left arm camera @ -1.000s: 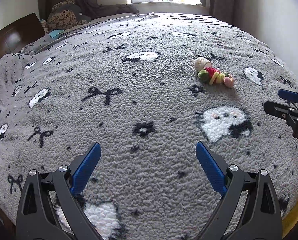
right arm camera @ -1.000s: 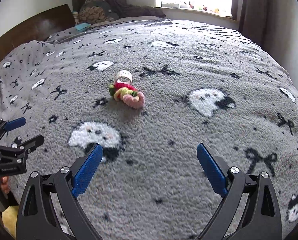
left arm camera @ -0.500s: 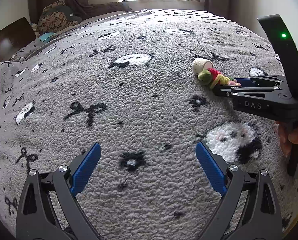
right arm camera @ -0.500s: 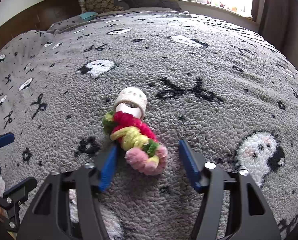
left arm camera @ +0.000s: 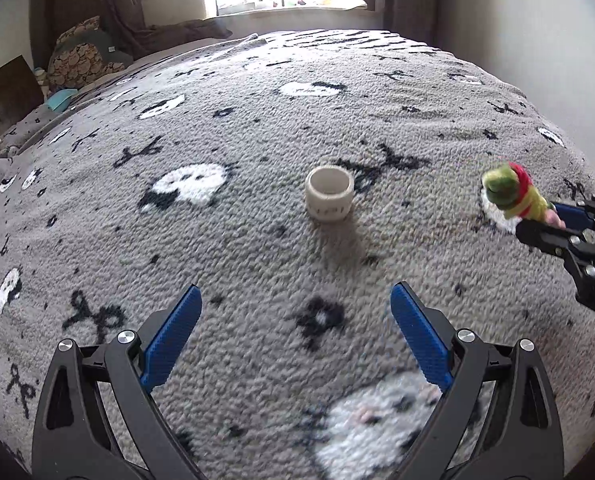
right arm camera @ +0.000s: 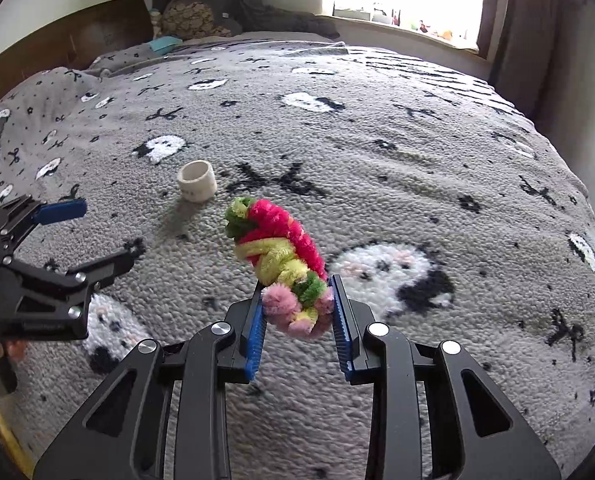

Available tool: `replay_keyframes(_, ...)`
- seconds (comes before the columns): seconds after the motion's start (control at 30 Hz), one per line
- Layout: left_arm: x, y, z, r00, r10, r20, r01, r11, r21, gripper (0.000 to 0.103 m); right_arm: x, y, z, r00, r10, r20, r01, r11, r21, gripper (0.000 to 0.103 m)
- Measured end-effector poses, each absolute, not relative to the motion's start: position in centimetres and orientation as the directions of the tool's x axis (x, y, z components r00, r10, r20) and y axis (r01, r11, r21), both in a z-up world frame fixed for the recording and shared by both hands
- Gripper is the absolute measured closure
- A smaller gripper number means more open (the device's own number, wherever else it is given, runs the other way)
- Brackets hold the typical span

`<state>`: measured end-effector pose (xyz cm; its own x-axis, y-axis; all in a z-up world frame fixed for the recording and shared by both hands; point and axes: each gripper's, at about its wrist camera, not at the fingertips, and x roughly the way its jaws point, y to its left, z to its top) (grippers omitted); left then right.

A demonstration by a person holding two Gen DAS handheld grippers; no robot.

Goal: Collect trash
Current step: 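Grasp the pipe-cleaner toy with right tool while left tool grasps the white tape roll, then lower the toy and tape roll into the bin and open both tools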

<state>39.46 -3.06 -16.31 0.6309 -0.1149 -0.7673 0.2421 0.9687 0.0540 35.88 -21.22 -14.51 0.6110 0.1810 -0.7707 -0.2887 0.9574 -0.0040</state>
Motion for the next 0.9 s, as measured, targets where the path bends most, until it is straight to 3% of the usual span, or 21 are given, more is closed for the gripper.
replay_keyframes(0.13,42.4,-4.5,-16.2,0.638,-0.121,-0.76,0.242,0.969,0.049,0.015,35.9,-22.9,-14.3,0.62,0.187,-0.762,-0.279,0.96,0.009,0.072)
replay_keyframes(0.27,45.0,-5.7,-16.9,0.627,-0.126,-0.769,0.24,0.97,0.037,0.025,36.0,-23.9,-14.4,0.625,0.19,-0.758,-0.278,0.96,0.011,0.072)
replay_keyframes(0.33,46.0,-6.1,-17.5,0.616,-0.123,-0.778,0.238,0.971,0.035,0.038,36.1,-24.2,-14.5,0.624,0.189,-0.759,-0.282,0.959,0.007,0.072)
replay_keyframes(0.4,46.8,-6.3,-18.1,0.601,-0.125,-0.789,0.242,0.97,0.032,0.061,36.2,-24.3,-14.6,0.623,0.19,-0.759,-0.285,0.959,0.006,0.072)
replay_keyframes(0.47,47.2,-6.5,-18.5,0.589,-0.129,-0.798,0.251,0.967,0.029,0.072,36.2,-24.5,-14.6,0.625,0.188,-0.757,-0.283,0.959,0.004,0.072)
replay_keyframes(0.9,38.2,-6.0,-13.4,0.621,-0.151,-0.769,0.27,0.963,0.029,0.072,31.8,-25.1,-12.4,0.647,0.164,-0.744,-0.234,0.972,0.011,0.072)
